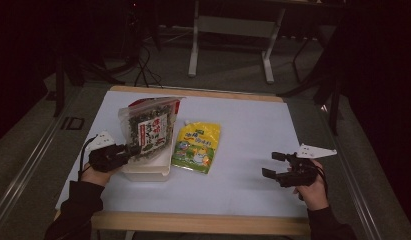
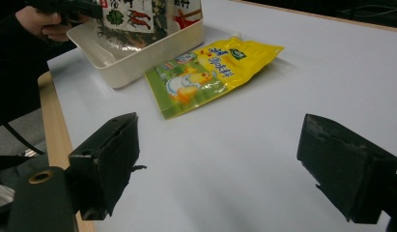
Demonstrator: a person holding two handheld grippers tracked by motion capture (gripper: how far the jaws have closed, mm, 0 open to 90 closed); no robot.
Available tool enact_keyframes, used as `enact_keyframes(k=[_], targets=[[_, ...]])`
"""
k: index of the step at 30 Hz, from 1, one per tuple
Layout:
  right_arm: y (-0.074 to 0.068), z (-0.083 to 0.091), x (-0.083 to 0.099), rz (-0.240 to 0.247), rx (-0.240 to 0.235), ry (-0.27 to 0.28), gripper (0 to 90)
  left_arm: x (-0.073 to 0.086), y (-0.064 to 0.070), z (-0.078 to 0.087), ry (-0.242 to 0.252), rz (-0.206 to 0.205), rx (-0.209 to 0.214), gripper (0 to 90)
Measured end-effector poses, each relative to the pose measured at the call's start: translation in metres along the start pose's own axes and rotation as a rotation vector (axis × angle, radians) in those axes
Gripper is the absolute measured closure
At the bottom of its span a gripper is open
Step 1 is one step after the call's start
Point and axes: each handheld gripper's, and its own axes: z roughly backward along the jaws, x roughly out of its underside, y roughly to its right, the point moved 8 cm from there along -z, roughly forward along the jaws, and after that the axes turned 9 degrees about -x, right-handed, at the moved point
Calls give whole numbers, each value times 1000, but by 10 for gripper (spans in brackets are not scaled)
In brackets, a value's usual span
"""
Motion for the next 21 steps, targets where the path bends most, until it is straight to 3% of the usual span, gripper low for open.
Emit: enact_keyframes(k=[2,5,9,15,17,21], targets=[[1,1,0,-1,2,0,147,-3,2,1,9,21,28,713],[1,1,1,-4,1,0,147,-13,3,8,46,30,36,620],[2,0,1,-6,0,-1,147,-29,3,18,71,19,9,597],[1,-1,1,-4,-1,-2,147,-43,3,22,63,11,-7,714],[1,0,1,-4,-1,-3,147,-44,2,22,62,-13,-26,758],[1,-1,1,-5,-2,-4,147,-41,-1,22,74,3,-8,791]])
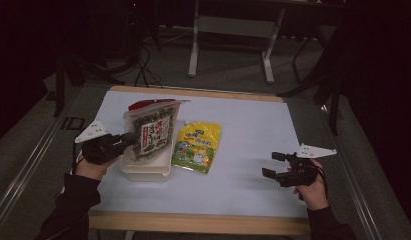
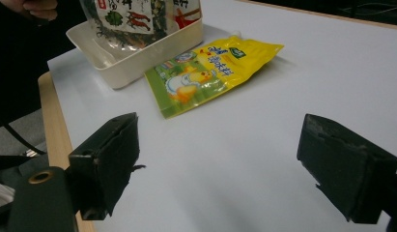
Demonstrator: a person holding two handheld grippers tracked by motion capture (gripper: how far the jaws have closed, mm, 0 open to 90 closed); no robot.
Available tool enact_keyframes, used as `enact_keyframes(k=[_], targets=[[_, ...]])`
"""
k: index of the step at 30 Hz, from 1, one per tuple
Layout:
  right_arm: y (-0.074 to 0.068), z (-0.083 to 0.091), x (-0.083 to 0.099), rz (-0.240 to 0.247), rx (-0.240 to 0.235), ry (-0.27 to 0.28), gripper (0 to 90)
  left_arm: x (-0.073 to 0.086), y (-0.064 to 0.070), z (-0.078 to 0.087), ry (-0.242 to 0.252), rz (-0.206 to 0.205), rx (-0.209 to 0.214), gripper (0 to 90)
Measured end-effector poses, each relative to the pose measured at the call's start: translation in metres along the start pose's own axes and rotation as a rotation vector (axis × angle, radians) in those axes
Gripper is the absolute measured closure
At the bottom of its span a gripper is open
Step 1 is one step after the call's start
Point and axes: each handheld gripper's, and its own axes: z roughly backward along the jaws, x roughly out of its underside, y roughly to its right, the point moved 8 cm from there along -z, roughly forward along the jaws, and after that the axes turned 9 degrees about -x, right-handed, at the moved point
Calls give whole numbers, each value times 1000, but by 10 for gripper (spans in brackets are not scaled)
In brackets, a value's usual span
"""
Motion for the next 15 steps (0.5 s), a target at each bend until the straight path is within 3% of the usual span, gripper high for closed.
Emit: enact_keyframes(k=[3,5,15], targets=[[0,0,0,1,-2,-2,147,3,-3,1,11,7,5,795],[0,0,0,0,-2,-2,147,7,-7,2,30,39,12,797],[0,2,2,-1,6,-2,147,18,-16,5,84,114,-7,802]])
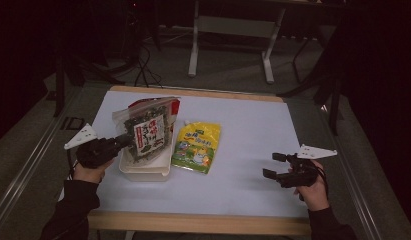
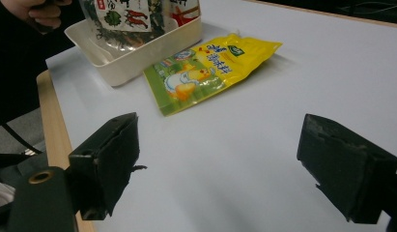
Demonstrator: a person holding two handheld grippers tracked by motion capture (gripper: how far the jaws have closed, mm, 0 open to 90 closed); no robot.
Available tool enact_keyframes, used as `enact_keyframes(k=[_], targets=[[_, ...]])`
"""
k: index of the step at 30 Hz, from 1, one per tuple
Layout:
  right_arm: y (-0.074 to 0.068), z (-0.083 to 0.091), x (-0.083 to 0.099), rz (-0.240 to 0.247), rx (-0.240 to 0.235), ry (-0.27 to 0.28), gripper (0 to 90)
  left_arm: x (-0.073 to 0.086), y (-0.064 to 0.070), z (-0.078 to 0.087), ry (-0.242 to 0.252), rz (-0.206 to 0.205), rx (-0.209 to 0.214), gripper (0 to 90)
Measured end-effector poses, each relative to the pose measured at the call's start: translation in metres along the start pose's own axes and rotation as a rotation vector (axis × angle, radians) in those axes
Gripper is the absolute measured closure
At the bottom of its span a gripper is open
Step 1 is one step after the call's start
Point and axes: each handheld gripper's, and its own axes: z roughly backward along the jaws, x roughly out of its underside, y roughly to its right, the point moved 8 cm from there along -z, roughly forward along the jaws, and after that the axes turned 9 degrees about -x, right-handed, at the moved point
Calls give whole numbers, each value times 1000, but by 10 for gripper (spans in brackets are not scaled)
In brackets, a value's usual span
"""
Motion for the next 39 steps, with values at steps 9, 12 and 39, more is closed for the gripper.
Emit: enact_keyframes(k=[9,12,39], targets=[[0,0,3,-2,0,-5,151,4,-22,-4,-10,77,-49,789],[0,-1,2,-6,-3,-4,151,3,-23,-6,-25,67,-83,713],[-2,-2,0,2,-11,-1,150,-4,11,2,-36,13,-93,399]])
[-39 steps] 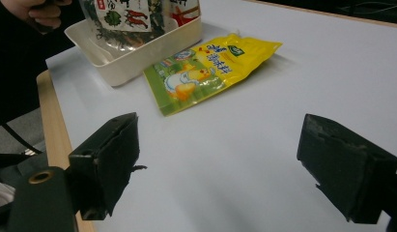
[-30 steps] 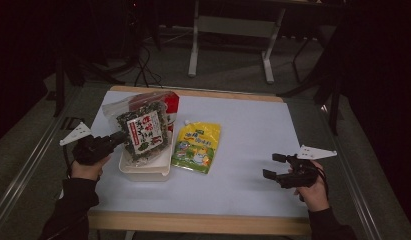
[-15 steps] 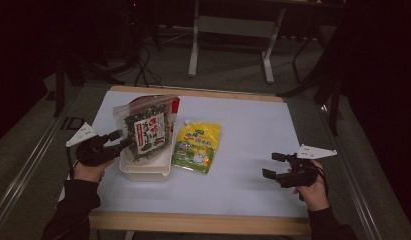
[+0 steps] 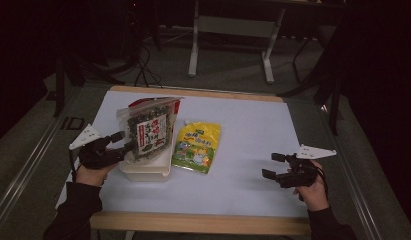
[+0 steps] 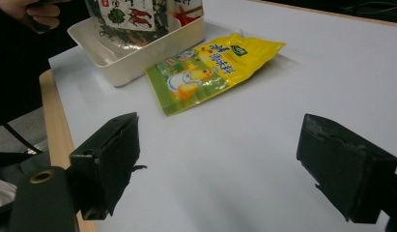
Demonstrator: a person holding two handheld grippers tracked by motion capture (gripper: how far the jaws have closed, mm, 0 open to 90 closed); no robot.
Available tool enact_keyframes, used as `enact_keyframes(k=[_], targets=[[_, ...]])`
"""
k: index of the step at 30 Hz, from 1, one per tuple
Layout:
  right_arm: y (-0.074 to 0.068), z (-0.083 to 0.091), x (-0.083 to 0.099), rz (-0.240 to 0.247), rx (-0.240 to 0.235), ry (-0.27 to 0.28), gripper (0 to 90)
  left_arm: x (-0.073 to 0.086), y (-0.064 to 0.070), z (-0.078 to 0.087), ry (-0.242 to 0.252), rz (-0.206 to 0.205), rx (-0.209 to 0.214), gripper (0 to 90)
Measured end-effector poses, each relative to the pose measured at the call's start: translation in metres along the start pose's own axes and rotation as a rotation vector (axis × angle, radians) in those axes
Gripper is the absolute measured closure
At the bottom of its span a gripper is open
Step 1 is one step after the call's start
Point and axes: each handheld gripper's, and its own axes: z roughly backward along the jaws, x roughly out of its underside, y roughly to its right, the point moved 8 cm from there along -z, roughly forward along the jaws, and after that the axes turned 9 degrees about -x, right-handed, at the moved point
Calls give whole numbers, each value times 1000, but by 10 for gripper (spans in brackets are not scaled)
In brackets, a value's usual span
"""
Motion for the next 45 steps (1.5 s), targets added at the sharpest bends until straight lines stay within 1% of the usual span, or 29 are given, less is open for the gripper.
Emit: enact_keyframes(k=[3,4,5,6,7,8,10,11,12,13,14,16,19,20,22,24,26,28,30,32,33,34,38,39,40,42,43,45], targets=[[0,1,1,2,3,-4,150,3,1,8,2,7,-8,367],[1,1,1,0,1,-3,150,4,3,11,-5,0,-14,338],[1,1,2,1,4,-4,150,7,5,14,-13,0,-7,307],[1,1,2,0,5,-5,150,9,7,17,-17,-1,-14,297],[1,1,2,-1,3,-5,150,11,10,21,-16,-4,-21,269],[1,0,2,2,5,-4,151,13,14,25,-17,2,-13,244],[0,0,1,8,4,-2,150,16,19,30,-16,7,-13,178],[0,-1,1,11,6,-3,150,19,23,33,-22,6,2,160],[1,-1,1,20,12,-6,149,21,27,35,-26,14,10,124],[1,-2,1,38,15,-7,147,24,32,36,-30,13,25,88],[1,-3,1,40,16,-16,146,27,36,37,-36,4,35,81],[1,-5,1,59,25,-11,137,32,44,38,-36,-22,26,71],[1,-9,1,64,37,-31,137,37,55,38,-24,-28,23,60],[1,-10,2,59,35,-38,137,39,59,38,-23,-35,27,60],[1,-13,3,34,37,-61,138,43,66,37,-33,-54,29,60],[1,-17,4,22,28,-77,133,46,73,35,-38,-64,36,60],[0,-21,5,19,30,-98,124,49,80,34,-46,-93,37,60],[-1,-26,4,23,21,-105,107,50,88,33,-47,-118,55,59],[-2,-30,2,18,6,-105,106,51,95,31,-50,-126,72,52],[-2,-34,-1,16,6,-108,106,53,100,28,-59,-138,87,51],[-1,-37,-3,10,3,-113,106,54,102,27,-61,-145,89,51],[0,-38,-4,12,10,-112,107,55,104,26,-60,-150,98,51],[4,-45,-9,11,13,-123,121,57,108,23,-55,-147,114,51],[6,-47,-12,12,15,-130,138,57,108,23,-55,-147,114,51],[10,-52,-16,18,26,-137,168,59,110,22,-44,-148,137,51],[15,-57,-20,19,37,-141,206,60,112,21,-39,-156,147,51],[17,-59,-21,15,37,-142,213,60,113,21,-40,-159,153,51],[19,-62,-23,14,39,-145,220,60,113,21,-40,-159,153,51]])
